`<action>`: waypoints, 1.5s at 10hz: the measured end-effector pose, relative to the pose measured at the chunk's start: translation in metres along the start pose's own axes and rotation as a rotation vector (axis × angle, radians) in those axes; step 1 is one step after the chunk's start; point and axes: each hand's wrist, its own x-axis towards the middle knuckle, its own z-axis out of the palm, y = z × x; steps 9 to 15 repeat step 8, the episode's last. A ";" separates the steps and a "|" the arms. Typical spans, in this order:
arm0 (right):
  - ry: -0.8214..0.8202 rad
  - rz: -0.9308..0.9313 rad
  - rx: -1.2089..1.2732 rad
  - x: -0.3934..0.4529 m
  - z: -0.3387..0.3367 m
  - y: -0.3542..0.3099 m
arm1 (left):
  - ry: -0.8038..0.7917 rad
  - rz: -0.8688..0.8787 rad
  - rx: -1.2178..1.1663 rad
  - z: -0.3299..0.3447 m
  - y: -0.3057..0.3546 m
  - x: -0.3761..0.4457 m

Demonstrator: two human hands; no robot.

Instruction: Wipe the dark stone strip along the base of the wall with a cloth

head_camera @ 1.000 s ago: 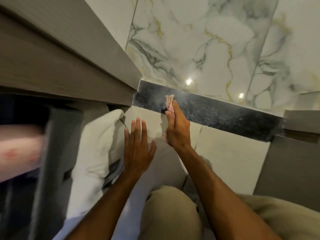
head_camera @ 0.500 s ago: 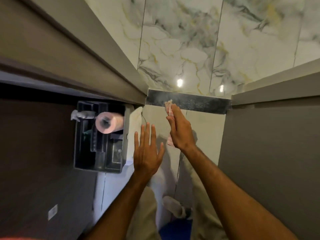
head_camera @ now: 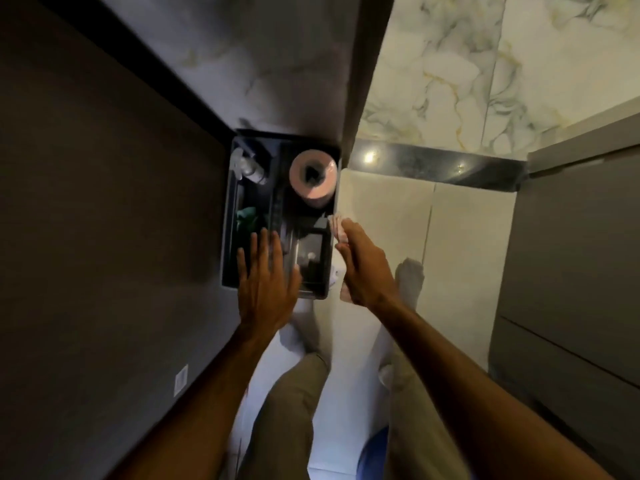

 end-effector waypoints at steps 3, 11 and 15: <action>-0.040 0.075 -0.143 0.060 0.157 0.055 | 0.191 0.149 -0.157 0.083 -0.042 0.097; 0.000 -0.008 -0.221 0.031 0.158 0.045 | 0.338 0.188 -0.102 0.079 -0.046 0.098; 0.000 -0.008 -0.221 0.031 0.158 0.045 | 0.338 0.188 -0.102 0.079 -0.046 0.098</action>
